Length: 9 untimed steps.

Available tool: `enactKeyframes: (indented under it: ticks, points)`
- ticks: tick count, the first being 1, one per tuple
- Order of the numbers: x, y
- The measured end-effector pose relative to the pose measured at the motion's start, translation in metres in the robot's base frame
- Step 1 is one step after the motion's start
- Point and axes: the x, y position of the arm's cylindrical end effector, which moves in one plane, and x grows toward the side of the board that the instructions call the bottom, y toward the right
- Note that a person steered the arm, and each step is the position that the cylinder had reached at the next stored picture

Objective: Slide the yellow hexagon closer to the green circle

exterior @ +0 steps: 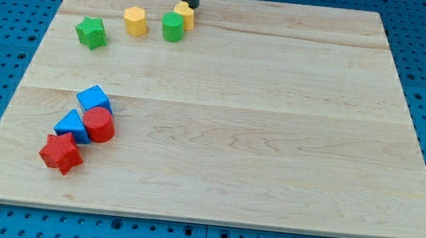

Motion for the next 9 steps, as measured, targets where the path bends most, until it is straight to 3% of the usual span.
enactKeyframes:
  ticks: [4, 6, 9]
  points:
    - [0.015, -0.11]
    - [0.062, -0.11]
    - [0.071, -0.116]
